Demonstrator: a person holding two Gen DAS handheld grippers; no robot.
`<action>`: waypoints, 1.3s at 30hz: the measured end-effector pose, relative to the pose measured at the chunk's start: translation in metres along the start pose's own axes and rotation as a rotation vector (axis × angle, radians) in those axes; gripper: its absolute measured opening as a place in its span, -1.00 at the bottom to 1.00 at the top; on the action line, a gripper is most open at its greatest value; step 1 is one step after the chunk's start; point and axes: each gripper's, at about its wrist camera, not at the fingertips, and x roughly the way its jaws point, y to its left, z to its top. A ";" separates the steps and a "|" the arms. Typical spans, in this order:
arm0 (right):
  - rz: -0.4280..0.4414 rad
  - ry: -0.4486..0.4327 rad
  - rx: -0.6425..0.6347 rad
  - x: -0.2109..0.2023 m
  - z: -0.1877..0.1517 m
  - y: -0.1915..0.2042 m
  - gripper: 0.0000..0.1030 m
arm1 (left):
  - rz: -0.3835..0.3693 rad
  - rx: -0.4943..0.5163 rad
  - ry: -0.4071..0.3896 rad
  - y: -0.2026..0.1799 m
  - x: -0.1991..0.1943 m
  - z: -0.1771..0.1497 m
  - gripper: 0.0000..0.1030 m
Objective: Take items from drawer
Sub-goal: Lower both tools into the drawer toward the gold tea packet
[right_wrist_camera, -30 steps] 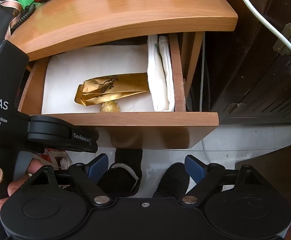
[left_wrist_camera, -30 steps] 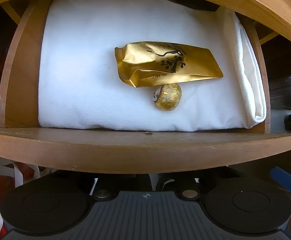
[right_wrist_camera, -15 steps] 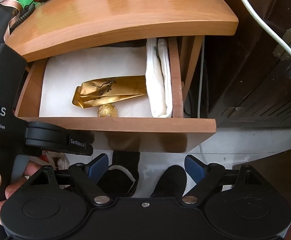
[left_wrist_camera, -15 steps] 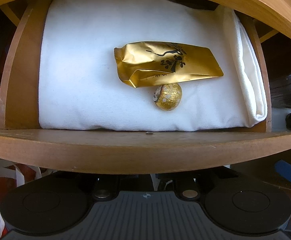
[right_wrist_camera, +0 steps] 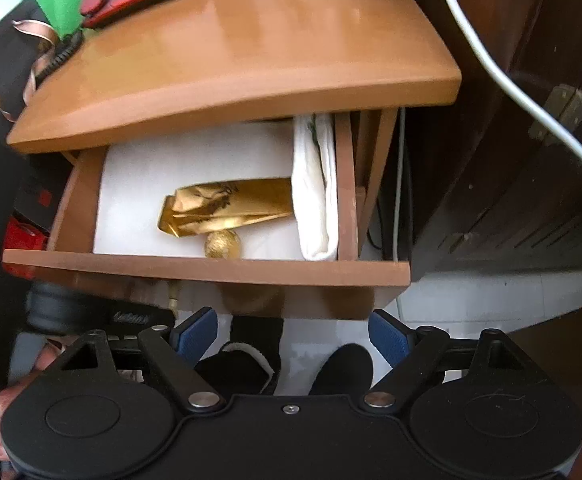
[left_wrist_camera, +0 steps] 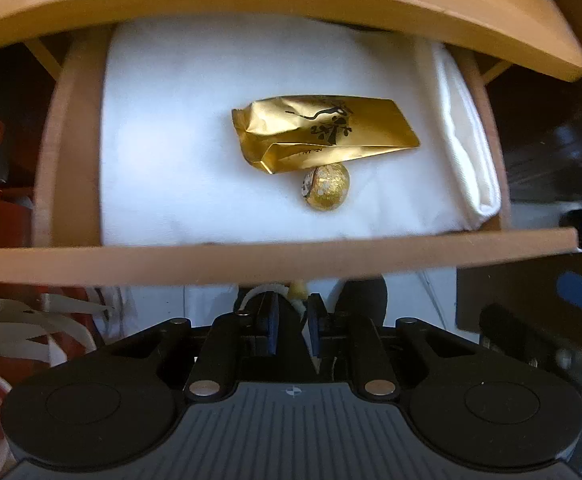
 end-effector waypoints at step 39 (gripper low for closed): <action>0.159 0.008 0.136 0.038 0.081 -0.025 0.43 | -0.059 0.479 -0.215 -0.030 -0.002 0.087 0.09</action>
